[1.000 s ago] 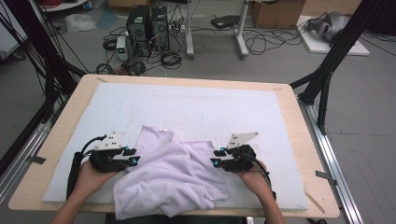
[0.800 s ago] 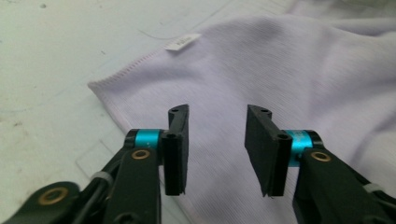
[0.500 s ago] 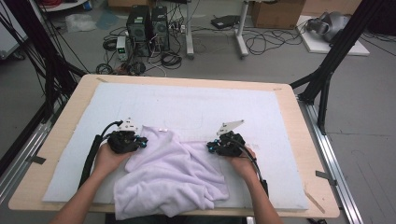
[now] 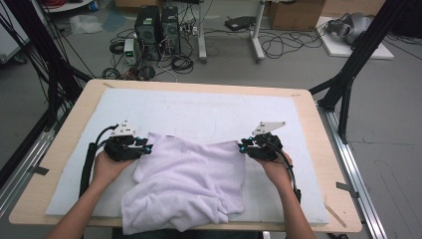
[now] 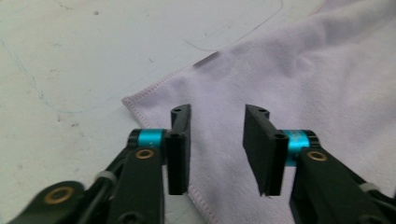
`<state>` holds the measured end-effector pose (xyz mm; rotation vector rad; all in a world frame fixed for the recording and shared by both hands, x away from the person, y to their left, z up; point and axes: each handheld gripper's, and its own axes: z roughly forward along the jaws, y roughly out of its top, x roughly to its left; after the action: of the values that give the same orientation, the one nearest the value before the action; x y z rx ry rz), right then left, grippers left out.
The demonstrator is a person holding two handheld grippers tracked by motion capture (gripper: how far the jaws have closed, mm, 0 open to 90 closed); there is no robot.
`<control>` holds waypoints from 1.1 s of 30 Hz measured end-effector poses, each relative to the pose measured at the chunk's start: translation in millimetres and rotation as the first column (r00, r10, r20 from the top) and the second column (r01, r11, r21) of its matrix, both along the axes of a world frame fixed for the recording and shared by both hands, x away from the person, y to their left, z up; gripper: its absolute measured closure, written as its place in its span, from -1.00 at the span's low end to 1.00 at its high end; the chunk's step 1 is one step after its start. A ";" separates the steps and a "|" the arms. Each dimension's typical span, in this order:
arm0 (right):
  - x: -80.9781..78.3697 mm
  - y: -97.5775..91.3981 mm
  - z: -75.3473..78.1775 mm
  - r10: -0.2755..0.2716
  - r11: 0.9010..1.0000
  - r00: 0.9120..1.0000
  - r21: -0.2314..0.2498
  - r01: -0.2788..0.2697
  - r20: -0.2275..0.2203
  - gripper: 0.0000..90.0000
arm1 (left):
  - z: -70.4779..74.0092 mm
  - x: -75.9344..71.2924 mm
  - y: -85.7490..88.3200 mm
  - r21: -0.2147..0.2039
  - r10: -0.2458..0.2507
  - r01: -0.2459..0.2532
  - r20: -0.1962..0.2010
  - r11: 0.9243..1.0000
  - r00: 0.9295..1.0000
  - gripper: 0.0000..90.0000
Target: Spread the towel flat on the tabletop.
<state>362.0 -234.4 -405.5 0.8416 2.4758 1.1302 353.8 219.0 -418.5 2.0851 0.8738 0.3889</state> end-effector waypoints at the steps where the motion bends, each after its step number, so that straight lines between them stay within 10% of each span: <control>1: -1.5 1.7 -1.3 0.007 1.000 1.000 -0.001 -0.007 0.001 0.48 | -2.3 1.3 -1.3 0.007 -0.001 0.001 -0.010 1.000 1.000 0.32; 12: 3.4 10.5 -28.9 0.078 0.997 0.990 -0.018 -0.081 -0.116 0.14 | -21.2 10.7 -11.6 0.083 -0.004 0.009 -0.058 0.996 0.998 0.45; 20: 4.9 12.0 -34.3 0.094 0.995 0.985 -0.008 -0.096 -0.146 0.91 | -16.1 10.3 -6.3 0.014 -0.049 0.052 -0.154 0.999 0.987 0.94; 29: 26.0 8.2 5.3 0.058 0.998 0.997 0.005 -0.058 -0.055 0.93 | 34.8 34.0 1.4 -0.022 0.002 -0.004 -0.083 1.000 0.997 0.95; 33: 55.0 5.7 49.2 0.000 1.000 0.999 -0.004 0.000 0.033 0.93 | 73.1 61.4 -8.2 -0.018 0.071 -0.070 0.067 0.997 0.995 0.95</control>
<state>417.0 -228.7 -356.3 0.8153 2.4510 1.1300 415.2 210.8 -345.4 2.0192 0.9087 0.4861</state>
